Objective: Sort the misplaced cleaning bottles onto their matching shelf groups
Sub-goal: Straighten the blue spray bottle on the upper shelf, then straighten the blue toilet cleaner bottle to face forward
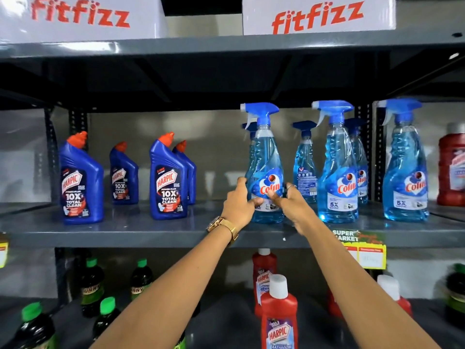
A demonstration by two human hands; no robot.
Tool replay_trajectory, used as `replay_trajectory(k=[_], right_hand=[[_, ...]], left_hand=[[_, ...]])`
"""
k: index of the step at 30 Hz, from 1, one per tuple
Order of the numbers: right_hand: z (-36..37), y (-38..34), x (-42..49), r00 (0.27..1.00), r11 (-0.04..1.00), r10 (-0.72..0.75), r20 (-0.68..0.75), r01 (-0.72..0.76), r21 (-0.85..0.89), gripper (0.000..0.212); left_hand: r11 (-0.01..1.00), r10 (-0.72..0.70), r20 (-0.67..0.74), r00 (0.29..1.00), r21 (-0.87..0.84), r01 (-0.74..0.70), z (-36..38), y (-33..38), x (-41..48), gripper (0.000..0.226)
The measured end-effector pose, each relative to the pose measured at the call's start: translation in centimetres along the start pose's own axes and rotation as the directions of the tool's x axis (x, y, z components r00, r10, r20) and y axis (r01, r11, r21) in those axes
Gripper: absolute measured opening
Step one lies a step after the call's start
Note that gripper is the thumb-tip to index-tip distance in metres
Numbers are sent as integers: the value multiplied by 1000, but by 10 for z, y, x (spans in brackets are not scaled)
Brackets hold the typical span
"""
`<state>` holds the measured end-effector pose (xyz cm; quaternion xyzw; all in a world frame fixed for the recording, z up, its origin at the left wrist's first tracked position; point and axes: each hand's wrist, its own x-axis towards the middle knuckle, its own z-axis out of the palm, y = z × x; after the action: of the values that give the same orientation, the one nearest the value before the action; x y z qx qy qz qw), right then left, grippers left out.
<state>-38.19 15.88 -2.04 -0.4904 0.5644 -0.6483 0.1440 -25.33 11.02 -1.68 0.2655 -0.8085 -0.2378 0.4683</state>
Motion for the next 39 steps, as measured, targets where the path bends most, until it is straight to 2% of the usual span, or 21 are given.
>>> replay_trajectory(k=[14, 17, 19, 20, 22, 23, 24, 26, 28, 30, 32, 34, 36, 39], right_hand=[[2, -2, 8, 996, 997, 70, 55, -72, 36, 33], [1, -4, 2, 997, 998, 58, 41, -58, 2, 45], [4, -7, -5, 993, 988, -52, -108, 35, -152, 65], [6, -10, -8, 966, 961, -151, -210, 93, -261, 71], [15, -22, -21, 844, 883, -398, -360, 245, -402, 64], [22, -32, -31, 776, 843, -500, -384, 334, -422, 54], [34, -43, -38, 739, 812, -566, -366, 421, -404, 44], [64, -61, -44, 758, 796, -603, -251, 548, -258, 28], [99, -70, -37, 820, 825, -561, -111, 543, -156, 21], [133, -68, -26, 901, 891, -434, -3, 428, -150, 25], [160, -63, -16, 975, 966, -206, 88, 217, -138, 33], [178, -59, -8, 990, 991, -11, 139, 30, -133, 40], [191, -53, -1, 982, 993, 95, 161, -82, -85, 41], [211, -44, 4, 976, 992, 128, 174, -128, -11, 32]], left_hand=[[999, -29, 19, 999, 19, 29, -6, -6, 9, 40], [1000, -6, 25, 1000, 31, 5, -6, -10, 7, 45], [997, 3, 9, 1000, 80, -4, -12, -15, 5, 54], [992, 18, -8, 1000, 127, -17, -17, -18, 4, 58], [974, 89, -85, 992, 218, -69, -35, -26, 3, 58], [961, 142, -148, 979, 259, -101, -46, -30, 3, 55], [943, 199, -222, 955, 309, -124, -60, -35, 2, 50], [897, 269, -384, 883, 434, -84, -87, -45, 2, 44], [873, 217, -541, 813, 480, 86, -110, -56, 3, 46], [892, 81, -601, 795, 399, 210, -129, -70, 5, 56], [926, -54, -544, 837, 287, 247, -144, -88, 6, 65], [960, -181, -418, 890, 121, 252, -154, -103, 7, 69], [965, -256, -281, 925, -24, 260, -160, -111, 6, 59], [964, -266, -174, 948, -42, 263, -172, -120, 8, 36]])
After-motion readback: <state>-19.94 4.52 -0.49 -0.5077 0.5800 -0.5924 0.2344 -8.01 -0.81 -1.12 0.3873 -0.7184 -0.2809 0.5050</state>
